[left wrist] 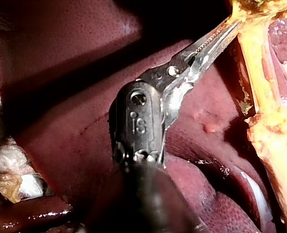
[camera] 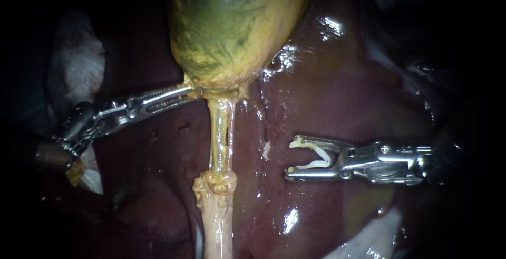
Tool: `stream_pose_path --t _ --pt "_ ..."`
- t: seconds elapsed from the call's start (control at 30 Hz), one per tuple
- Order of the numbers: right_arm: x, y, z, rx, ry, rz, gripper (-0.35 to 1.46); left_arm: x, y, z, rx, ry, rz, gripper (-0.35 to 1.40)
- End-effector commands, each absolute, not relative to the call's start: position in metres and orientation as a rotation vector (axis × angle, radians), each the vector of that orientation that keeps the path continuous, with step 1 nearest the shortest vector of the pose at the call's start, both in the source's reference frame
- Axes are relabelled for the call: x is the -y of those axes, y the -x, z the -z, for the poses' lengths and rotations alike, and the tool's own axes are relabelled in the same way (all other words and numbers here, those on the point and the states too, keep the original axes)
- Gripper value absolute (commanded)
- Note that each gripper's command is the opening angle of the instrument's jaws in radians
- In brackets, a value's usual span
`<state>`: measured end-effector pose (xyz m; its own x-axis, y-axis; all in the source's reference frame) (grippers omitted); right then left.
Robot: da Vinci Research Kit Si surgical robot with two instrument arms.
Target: Grabbing gallbladder
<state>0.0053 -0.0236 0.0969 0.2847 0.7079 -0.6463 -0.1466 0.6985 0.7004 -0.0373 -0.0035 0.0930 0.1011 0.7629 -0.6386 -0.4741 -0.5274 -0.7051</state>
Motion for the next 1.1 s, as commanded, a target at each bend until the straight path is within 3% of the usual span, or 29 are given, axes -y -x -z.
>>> stream_pose_path --t 0.03,0.4,1.1 --pt "0.0235 -0.0053 -0.0969 -1.149 -0.581 -0.616 0.6 0.0036 0.037 -0.0928 0.313 1.412 -1.614 -0.3" --pt "0.0235 -0.0052 -0.0969 -1.15 -0.581 -0.615 0.6 0.0036 0.0331 -0.0889 0.334 1.399 -1.605 -0.3" --pt "0.0236 -0.0051 -0.0968 -1.15 -0.582 -0.615 0.59 0.0019 0.0334 -0.0835 0.343 1.408 -1.55 -0.3"
